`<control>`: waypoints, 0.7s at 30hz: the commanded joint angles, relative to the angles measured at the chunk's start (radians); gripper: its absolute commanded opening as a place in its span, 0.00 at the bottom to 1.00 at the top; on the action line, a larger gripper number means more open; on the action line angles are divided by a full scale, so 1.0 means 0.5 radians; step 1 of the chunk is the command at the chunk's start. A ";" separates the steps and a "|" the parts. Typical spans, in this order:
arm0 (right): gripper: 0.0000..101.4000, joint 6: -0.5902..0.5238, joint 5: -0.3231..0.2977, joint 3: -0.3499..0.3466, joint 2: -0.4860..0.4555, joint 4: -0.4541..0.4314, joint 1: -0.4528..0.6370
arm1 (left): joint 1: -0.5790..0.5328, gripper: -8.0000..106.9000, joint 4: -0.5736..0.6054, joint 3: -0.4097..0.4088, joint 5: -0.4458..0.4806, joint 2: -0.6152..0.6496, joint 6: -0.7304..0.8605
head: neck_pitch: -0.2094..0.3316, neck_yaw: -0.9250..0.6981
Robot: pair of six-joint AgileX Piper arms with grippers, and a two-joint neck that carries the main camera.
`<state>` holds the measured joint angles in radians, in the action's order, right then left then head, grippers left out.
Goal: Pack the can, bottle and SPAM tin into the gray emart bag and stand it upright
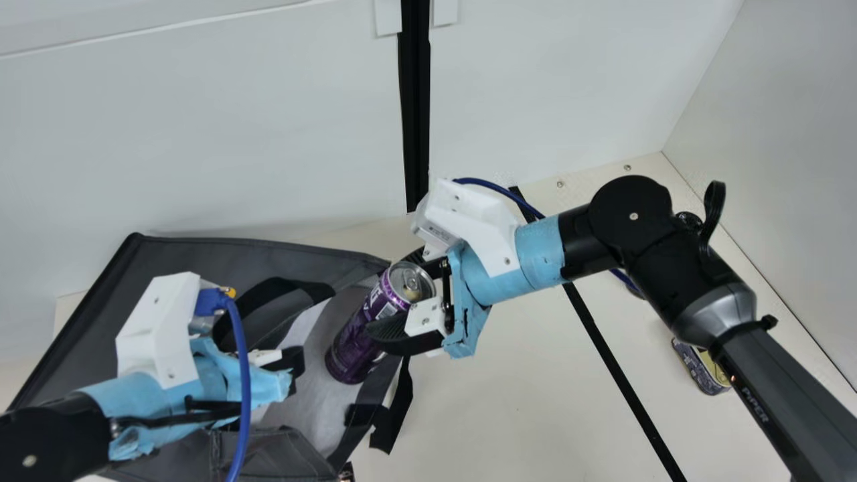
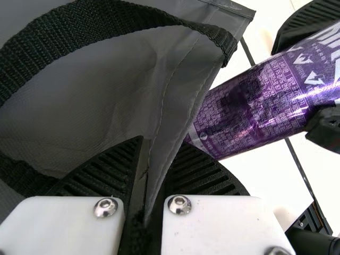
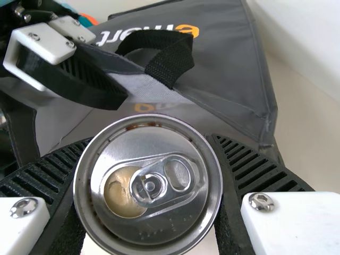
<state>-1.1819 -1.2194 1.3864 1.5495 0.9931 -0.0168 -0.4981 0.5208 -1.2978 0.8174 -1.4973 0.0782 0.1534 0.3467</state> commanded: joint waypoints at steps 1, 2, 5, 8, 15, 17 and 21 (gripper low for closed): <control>0.00 -0.001 -0.001 0.000 0.011 0.005 -0.006 | 0.000 0.00 0.000 0.000 0.000 0.000 0.000 | 0.042 0.005; 0.00 -0.003 -0.001 0.001 0.019 0.010 -0.007 | 0.000 0.00 0.000 0.000 0.000 0.000 0.000 | 0.042 0.005; 0.00 -0.008 -0.001 0.000 0.043 0.027 -0.011 | 0.000 0.00 0.000 0.000 0.000 0.000 0.000 | 0.042 0.005; 0.00 -0.011 -0.001 0.000 0.065 0.045 -0.015 | 0.000 0.00 0.000 0.000 0.000 0.000 0.000 | 0.042 0.005; 0.00 -0.017 -0.001 0.007 0.121 0.079 -0.021 | 0.000 0.00 0.000 0.000 0.000 0.000 0.000 | 0.042 0.005; 0.00 -0.021 -0.001 0.006 0.134 0.084 -0.022 | 0.000 0.00 0.000 0.000 0.000 0.000 0.000 | 0.042 0.005; 0.00 -0.029 -0.001 0.002 0.162 0.090 -0.025 | 0.000 0.00 0.000 0.000 0.000 0.000 0.000 | 0.042 0.005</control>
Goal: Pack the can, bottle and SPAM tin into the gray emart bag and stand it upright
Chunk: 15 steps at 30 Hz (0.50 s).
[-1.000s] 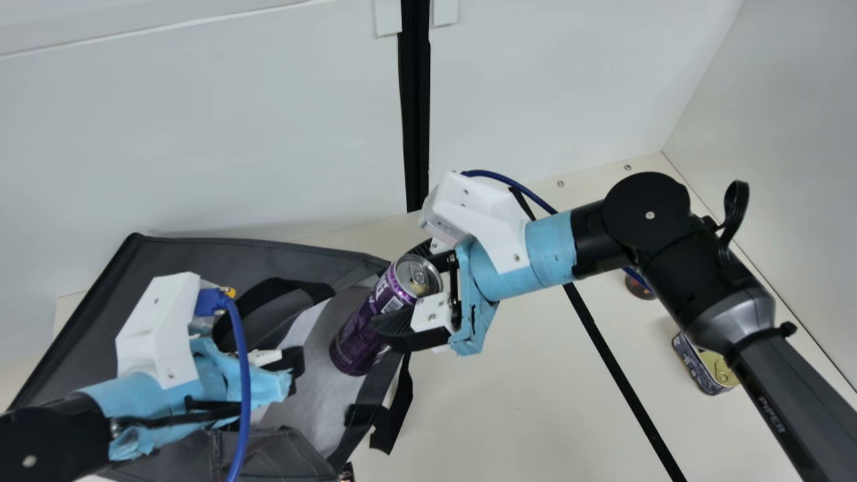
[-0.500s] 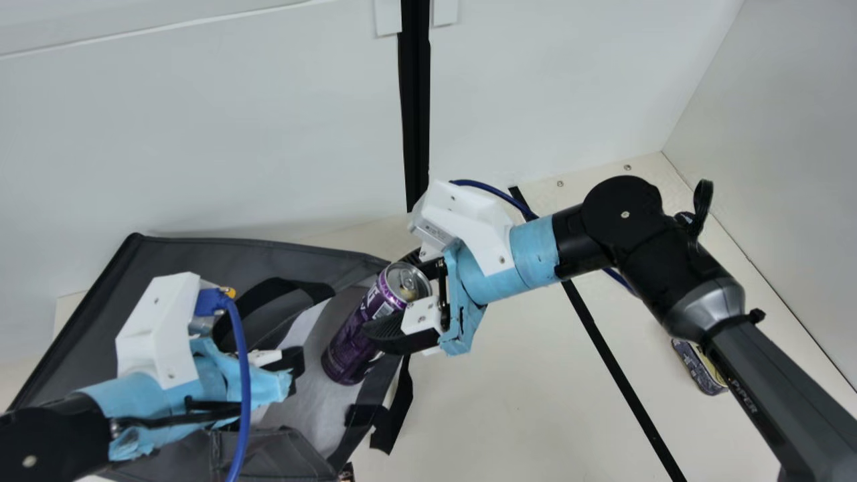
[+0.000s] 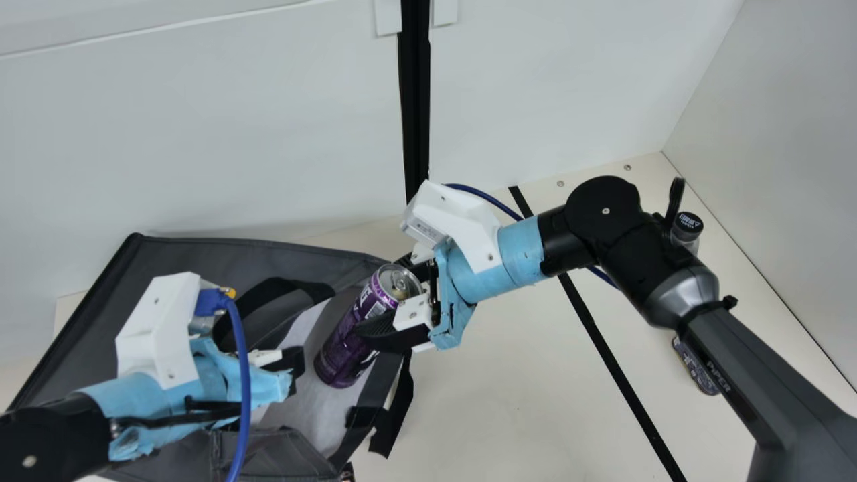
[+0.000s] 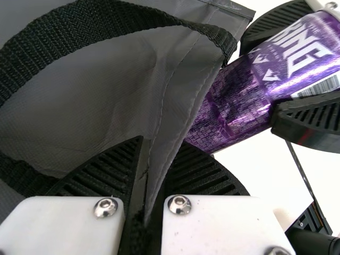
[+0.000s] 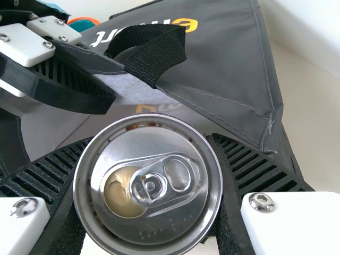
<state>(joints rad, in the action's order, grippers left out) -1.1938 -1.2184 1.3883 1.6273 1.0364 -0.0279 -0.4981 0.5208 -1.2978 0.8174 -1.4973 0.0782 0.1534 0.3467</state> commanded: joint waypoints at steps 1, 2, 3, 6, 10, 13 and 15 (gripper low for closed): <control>0.00 -0.005 -0.003 -0.002 0.013 0.004 -0.003 | 0.000 0.00 0.000 0.000 0.000 0.000 0.000 | 0.042 0.005; 0.00 -0.006 -0.003 -0.002 0.020 0.005 -0.004 | 0.000 0.00 0.000 0.000 0.000 0.000 0.000 | 0.042 0.005; 0.00 -0.006 -0.003 -0.002 0.027 0.006 -0.005 | 0.000 0.00 0.000 0.000 0.000 0.000 0.000 | 0.042 0.005; 0.00 -0.008 -0.003 -0.005 0.047 0.010 -0.007 | 0.000 0.00 0.000 0.000 0.000 0.000 0.000 | 0.042 0.005; 0.00 -0.006 -0.003 -0.005 0.072 0.014 -0.011 | 0.000 0.00 0.000 0.000 0.000 0.000 0.000 | 0.042 0.005; 0.00 -0.005 -0.003 -0.001 0.092 0.015 -0.013 | 0.000 0.00 0.000 0.000 0.000 0.000 0.000 | 0.042 0.005; 0.00 -0.003 -0.003 0.003 0.105 0.017 -0.014 | 0.000 0.00 0.000 0.000 0.000 0.000 0.000 | 0.042 0.005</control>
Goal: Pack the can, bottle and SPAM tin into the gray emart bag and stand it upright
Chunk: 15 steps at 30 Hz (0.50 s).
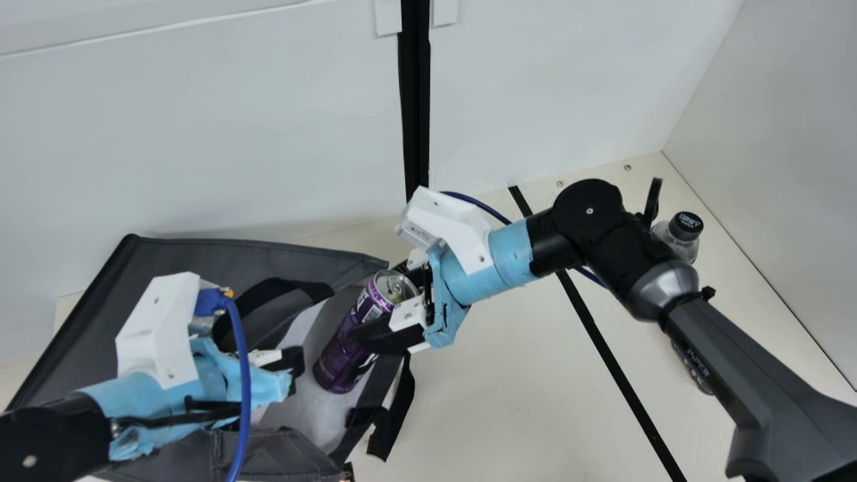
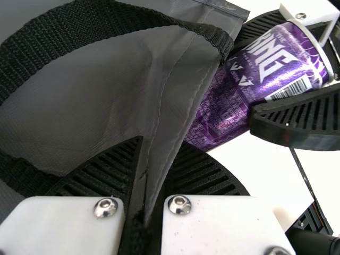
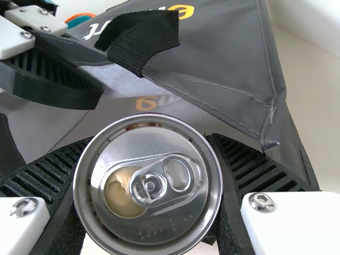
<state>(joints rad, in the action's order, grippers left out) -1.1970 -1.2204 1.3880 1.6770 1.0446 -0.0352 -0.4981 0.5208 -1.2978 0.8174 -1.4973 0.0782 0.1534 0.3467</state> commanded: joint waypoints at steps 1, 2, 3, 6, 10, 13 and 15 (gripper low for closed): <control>0.00 0.004 0.001 0.007 0.012 0.002 0.000 | 0.000 0.00 0.000 0.000 0.000 0.000 0.000 | 0.042 0.005; 0.00 0.006 0.001 0.011 0.019 0.004 -0.001 | 0.000 0.00 0.000 0.000 0.000 0.000 0.000 | 0.042 0.005; 0.00 0.008 0.001 0.014 0.025 0.006 -0.003 | 0.000 0.00 0.000 0.000 0.000 0.000 0.000 | 0.042 0.005; 0.00 0.016 0.001 0.027 0.042 0.013 -0.009 | 0.000 0.00 0.000 0.000 0.000 0.000 0.000 | 0.042 0.005; 0.00 0.029 0.001 0.043 0.058 0.017 -0.023 | 0.000 0.00 0.000 0.000 0.000 0.000 0.000 | 0.042 0.005; 0.00 0.036 0.001 0.047 0.063 0.018 -0.035 | 0.000 0.00 0.000 0.000 0.000 0.000 0.000 | 0.042 0.005; 0.00 0.039 0.001 0.048 0.064 0.015 -0.042 | 0.000 0.00 0.000 0.000 0.000 0.000 0.000 | 0.042 0.005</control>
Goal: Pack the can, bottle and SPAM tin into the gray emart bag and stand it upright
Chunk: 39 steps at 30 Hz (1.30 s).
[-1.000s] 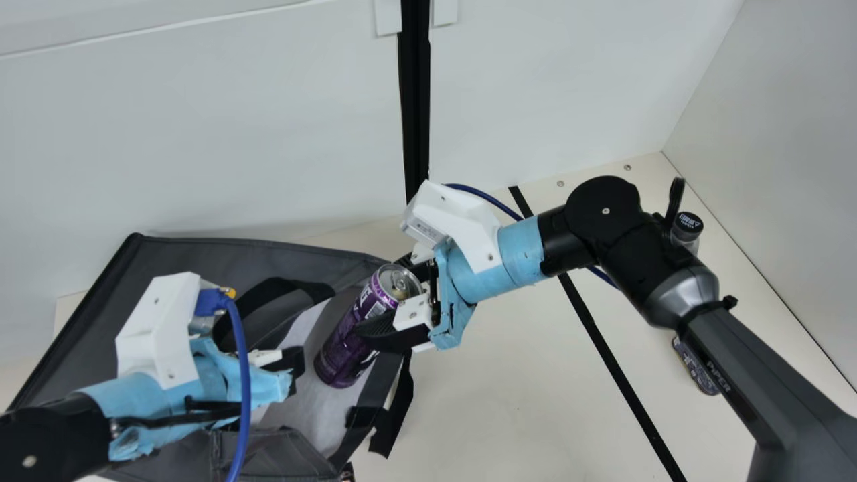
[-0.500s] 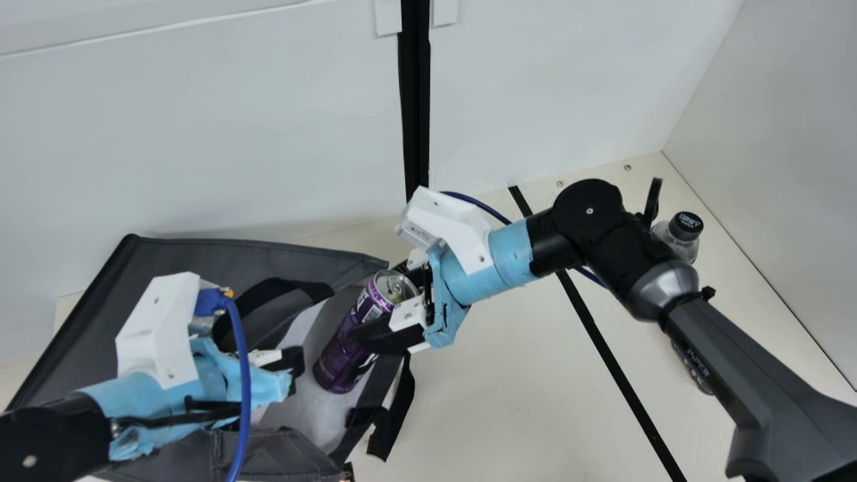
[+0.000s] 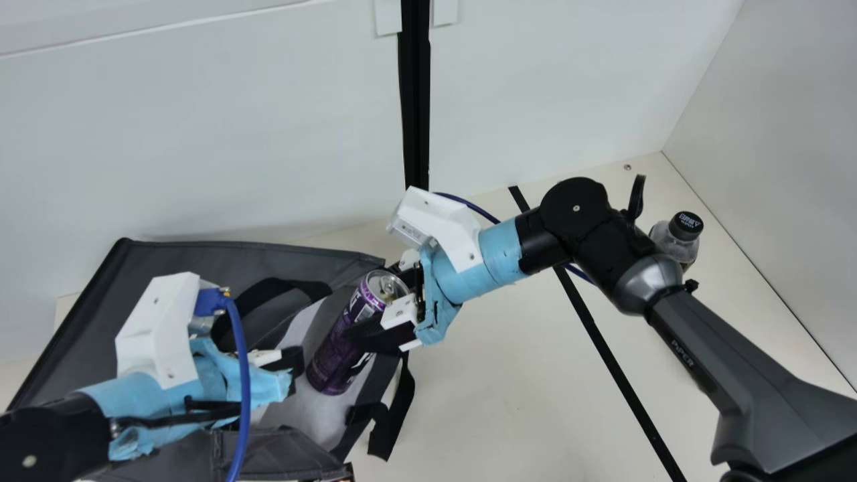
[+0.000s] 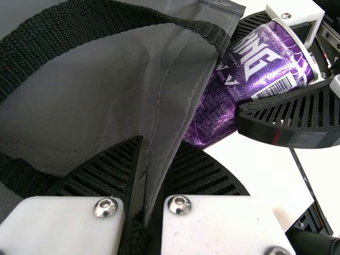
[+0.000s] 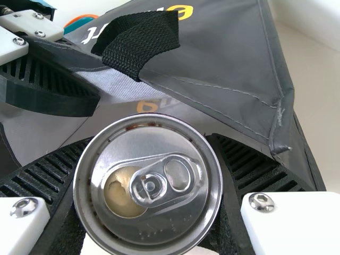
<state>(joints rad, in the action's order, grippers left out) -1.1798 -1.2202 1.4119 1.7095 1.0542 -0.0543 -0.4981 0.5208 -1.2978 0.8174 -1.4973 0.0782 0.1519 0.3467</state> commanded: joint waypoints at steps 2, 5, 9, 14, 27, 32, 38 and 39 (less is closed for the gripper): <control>0.00 0.005 0.000 -0.001 -0.001 -0.009 -0.010 | 0.000 0.00 0.000 0.000 0.000 0.000 0.000 | 0.045 0.005; 0.00 0.006 0.000 -0.002 0.000 -0.019 -0.017 | 0.000 0.00 0.000 0.000 0.000 0.000 0.000 | 0.045 0.005; 0.00 0.002 0.000 -0.004 0.009 -0.033 -0.021 | 0.000 0.00 0.000 0.000 0.000 0.000 0.000 | 0.045 0.005; 0.00 -0.008 0.000 0.005 0.034 -0.051 -0.024 | 0.000 0.00 0.000 0.000 0.000 0.000 0.000 | 0.045 0.005; 0.00 -0.035 0.000 0.074 0.121 -0.080 -0.024 | 0.000 0.00 0.000 0.000 0.000 0.000 0.000 | 0.045 0.005; 0.00 -0.027 0.000 0.099 0.148 -0.079 -0.037 | 0.000 0.00 0.000 0.000 0.000 0.000 0.000 | 0.045 0.005; 0.00 -0.008 0.000 0.130 0.178 -0.080 -0.056 | 0.000 0.00 0.000 0.000 0.000 0.000 0.000 | 0.045 0.005; 0.00 -0.004 0.000 0.135 0.183 -0.081 -0.059 | 0.000 0.00 0.000 0.000 0.000 0.000 0.000 | 0.045 0.005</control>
<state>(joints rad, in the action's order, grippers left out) -1.1849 -1.2190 1.4778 1.7998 1.0124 -0.0831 -0.4981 0.5208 -1.2978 0.8174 -1.4973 0.0782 0.1534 0.3482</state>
